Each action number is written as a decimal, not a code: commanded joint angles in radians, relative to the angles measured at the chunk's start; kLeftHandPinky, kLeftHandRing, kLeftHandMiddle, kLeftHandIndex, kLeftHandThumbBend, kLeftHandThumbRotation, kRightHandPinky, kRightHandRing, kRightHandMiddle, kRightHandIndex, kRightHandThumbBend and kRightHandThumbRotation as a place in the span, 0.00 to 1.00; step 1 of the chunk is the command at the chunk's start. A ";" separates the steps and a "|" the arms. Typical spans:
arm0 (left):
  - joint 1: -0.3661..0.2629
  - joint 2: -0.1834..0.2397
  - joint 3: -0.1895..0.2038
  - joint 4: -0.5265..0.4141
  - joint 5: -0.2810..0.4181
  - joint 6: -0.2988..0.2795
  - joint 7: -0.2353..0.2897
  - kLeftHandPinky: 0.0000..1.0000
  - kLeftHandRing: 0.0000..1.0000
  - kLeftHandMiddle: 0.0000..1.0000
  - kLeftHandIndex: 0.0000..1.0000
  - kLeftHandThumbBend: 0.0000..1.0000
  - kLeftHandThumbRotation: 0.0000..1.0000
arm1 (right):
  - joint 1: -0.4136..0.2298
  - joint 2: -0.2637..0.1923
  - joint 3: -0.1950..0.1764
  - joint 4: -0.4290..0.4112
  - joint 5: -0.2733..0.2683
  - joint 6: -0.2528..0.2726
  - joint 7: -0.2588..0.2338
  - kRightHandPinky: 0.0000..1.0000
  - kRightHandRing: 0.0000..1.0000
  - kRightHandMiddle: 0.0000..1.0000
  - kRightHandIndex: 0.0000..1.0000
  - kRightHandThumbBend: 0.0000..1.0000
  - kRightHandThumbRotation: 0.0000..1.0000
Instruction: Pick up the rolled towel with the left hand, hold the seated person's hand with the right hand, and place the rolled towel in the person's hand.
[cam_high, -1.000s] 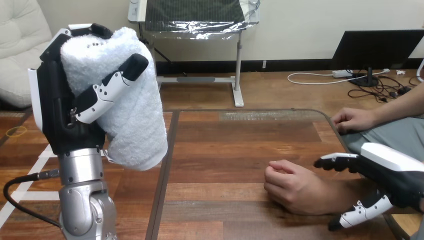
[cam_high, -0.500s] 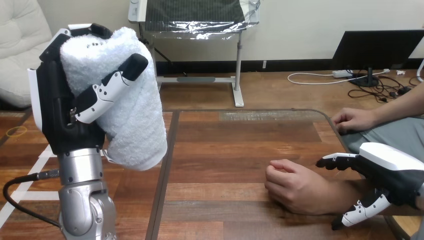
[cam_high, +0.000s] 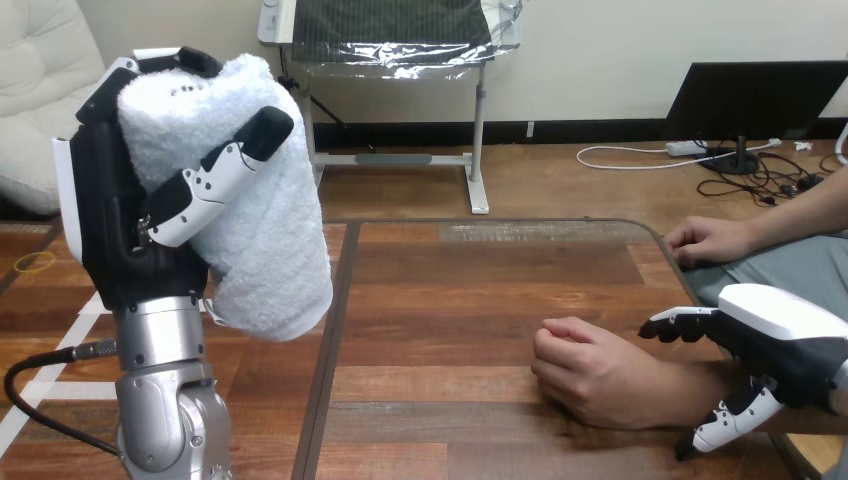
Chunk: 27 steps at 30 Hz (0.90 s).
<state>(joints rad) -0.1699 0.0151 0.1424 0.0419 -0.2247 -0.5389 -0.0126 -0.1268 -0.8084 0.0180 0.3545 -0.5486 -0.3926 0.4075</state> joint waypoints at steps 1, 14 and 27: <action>-0.086 0.006 0.006 -0.026 0.013 -0.005 0.000 0.24 0.32 0.39 0.40 0.67 0.00 | -0.074 -0.033 0.008 0.043 -0.015 0.000 -0.053 0.80 0.82 0.83 0.83 1.00 0.18; -0.087 0.014 0.010 -0.023 0.020 -0.012 -0.003 0.24 0.31 0.39 0.40 0.66 0.00 | -0.100 -0.033 0.043 0.080 -0.060 0.029 -0.095 0.78 0.82 0.82 0.83 1.00 0.17; -0.086 0.012 0.016 -0.027 0.012 -0.005 -0.004 0.24 0.31 0.39 0.40 0.67 0.00 | -0.125 -0.036 0.083 0.099 -0.103 0.084 -0.082 0.74 0.82 0.84 0.85 1.00 0.19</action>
<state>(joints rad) -0.1702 0.0173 0.1548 0.0419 -0.2205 -0.5389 -0.0125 -0.1783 -0.8137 0.0899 0.4297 -0.6337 -0.3550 0.3338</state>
